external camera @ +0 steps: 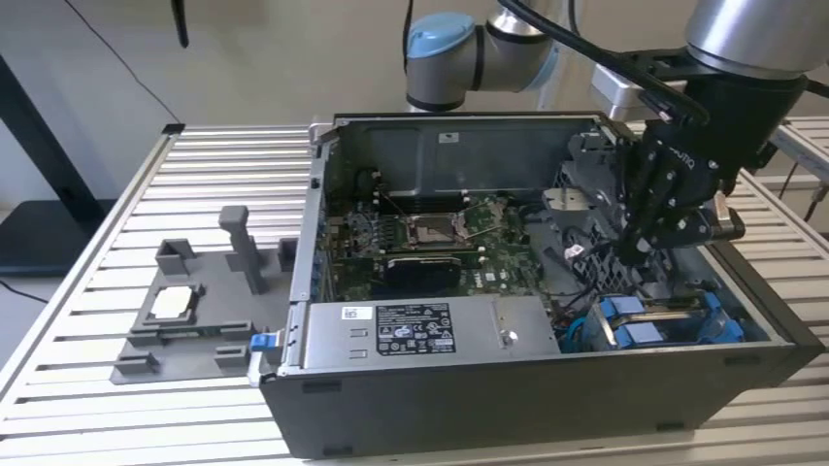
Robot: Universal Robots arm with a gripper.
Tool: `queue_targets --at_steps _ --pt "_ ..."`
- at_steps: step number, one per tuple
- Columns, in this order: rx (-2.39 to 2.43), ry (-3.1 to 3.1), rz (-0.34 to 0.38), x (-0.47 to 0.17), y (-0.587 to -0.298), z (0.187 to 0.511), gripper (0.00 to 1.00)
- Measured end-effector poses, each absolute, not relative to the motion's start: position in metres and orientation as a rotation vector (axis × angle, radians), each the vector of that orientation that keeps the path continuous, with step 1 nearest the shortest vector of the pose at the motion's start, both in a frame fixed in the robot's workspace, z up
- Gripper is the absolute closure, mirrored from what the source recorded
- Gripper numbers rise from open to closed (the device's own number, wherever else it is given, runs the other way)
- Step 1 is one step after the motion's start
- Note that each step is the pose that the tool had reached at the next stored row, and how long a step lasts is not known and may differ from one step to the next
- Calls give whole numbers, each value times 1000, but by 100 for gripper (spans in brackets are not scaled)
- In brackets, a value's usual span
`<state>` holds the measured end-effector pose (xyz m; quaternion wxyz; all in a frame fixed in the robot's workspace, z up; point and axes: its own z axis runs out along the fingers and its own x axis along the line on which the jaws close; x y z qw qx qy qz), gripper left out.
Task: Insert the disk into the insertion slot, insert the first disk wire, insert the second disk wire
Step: 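Insert the second disk wire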
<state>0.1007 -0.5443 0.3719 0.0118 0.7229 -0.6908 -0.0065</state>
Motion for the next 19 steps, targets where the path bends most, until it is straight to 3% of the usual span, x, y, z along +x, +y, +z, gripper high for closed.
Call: queue_targets --at_steps 19 --pt "2244 -2176 -62 109 -562 362 84"
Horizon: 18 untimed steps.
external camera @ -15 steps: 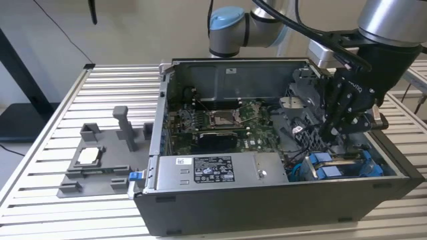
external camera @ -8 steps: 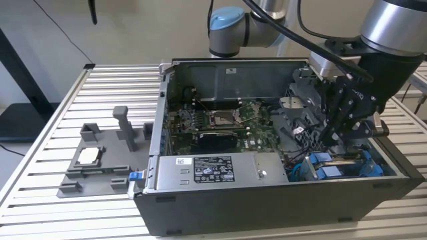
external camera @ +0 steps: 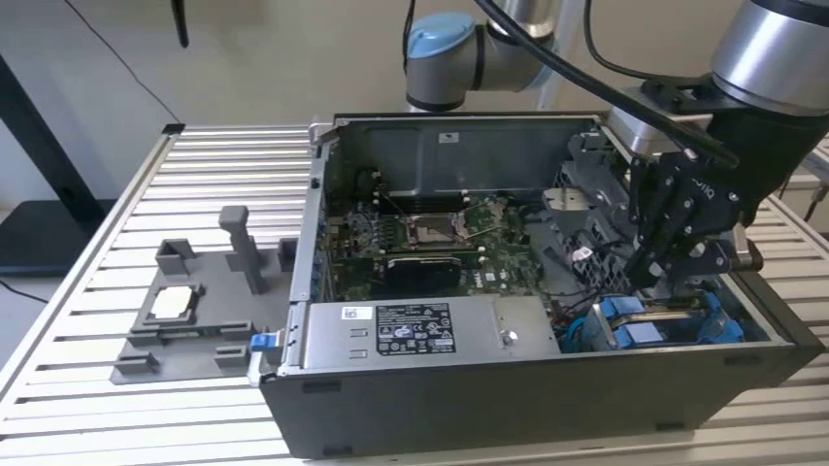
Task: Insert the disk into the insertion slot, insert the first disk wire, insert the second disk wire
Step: 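Insert the second disk wire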
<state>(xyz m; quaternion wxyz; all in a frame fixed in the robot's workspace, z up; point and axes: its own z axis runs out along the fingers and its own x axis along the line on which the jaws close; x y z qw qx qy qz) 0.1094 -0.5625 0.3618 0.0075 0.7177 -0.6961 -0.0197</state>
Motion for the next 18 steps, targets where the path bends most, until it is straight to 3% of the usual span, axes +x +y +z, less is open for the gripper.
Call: queue_targets --at_steps 9,18 --pt "2248 -2180 -76 111 -564 362 84" --pt "2256 -2186 -156 120 -569 361 84"
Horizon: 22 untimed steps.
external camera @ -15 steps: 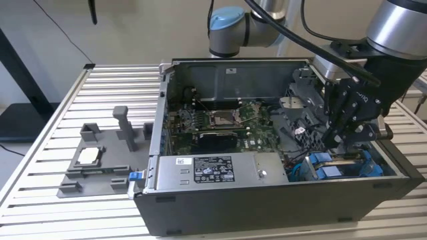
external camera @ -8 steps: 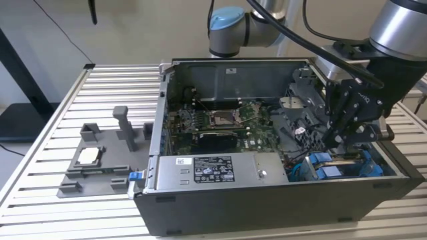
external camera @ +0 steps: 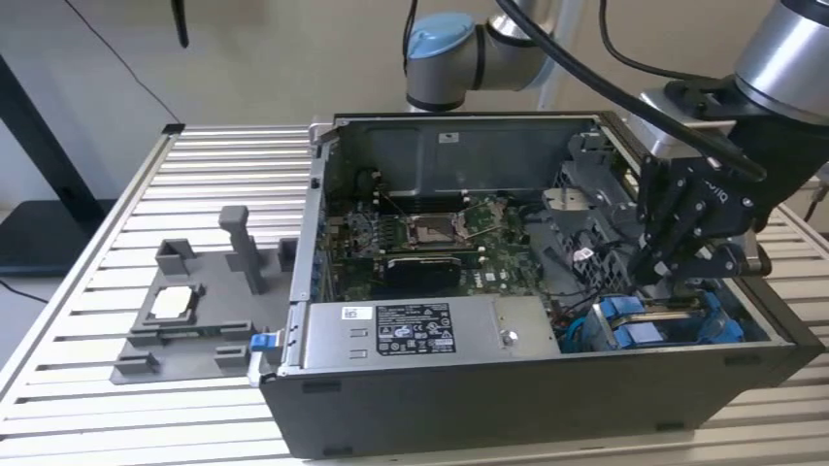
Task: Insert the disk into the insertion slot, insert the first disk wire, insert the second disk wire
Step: 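Insert the second disk wire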
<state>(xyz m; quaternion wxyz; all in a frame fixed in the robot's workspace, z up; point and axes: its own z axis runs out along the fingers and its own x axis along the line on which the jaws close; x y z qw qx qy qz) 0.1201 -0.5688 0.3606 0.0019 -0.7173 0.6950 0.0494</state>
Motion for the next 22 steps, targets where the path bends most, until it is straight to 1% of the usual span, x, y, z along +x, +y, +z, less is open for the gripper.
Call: queue_targets --at_steps 10,18,22 --pt "-2227 2162 198 123 -578 357 84" --pt "-2229 2166 270 133 -584 355 84" --pt "-2234 2174 292 140 -588 355 84"
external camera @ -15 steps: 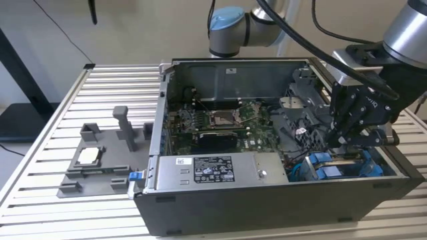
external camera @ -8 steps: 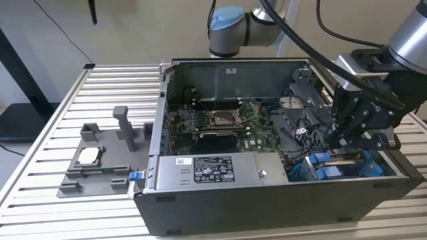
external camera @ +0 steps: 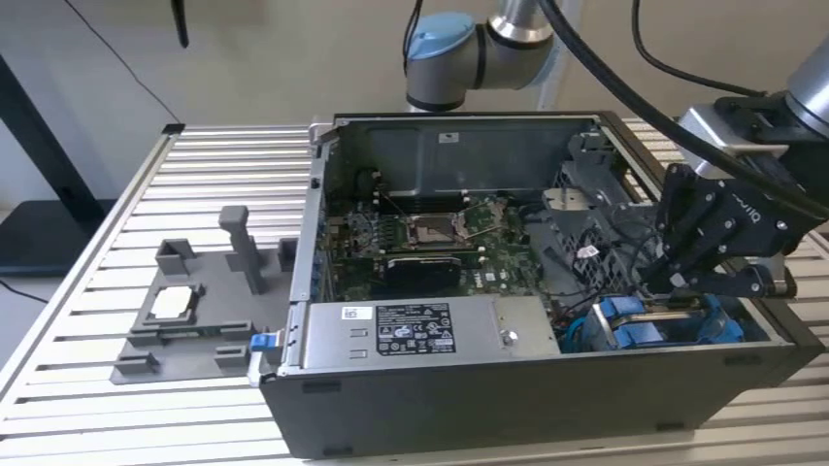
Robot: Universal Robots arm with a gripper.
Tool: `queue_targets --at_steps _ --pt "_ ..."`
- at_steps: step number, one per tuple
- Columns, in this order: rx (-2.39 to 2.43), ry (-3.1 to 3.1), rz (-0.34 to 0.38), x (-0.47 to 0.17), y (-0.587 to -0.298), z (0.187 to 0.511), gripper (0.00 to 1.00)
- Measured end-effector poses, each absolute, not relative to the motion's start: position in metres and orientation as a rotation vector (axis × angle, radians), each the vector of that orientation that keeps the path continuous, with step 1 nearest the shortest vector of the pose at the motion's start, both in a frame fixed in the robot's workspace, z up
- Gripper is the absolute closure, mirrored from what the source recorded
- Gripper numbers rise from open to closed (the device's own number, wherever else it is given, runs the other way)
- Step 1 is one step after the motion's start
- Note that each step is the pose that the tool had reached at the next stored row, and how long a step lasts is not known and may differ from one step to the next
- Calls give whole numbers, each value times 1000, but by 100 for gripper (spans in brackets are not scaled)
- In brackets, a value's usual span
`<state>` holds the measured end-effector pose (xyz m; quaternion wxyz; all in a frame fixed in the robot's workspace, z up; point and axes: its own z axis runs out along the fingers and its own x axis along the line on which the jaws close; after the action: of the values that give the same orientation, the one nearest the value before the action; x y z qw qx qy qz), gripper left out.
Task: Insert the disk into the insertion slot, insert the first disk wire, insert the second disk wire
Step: 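Insert the second disk wire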
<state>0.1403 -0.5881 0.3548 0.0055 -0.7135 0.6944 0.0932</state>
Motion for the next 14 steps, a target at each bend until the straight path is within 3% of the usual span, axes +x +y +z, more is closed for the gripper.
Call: queue_targets --at_steps 14 --pt "-2229 2180 298 148 -591 347 84"
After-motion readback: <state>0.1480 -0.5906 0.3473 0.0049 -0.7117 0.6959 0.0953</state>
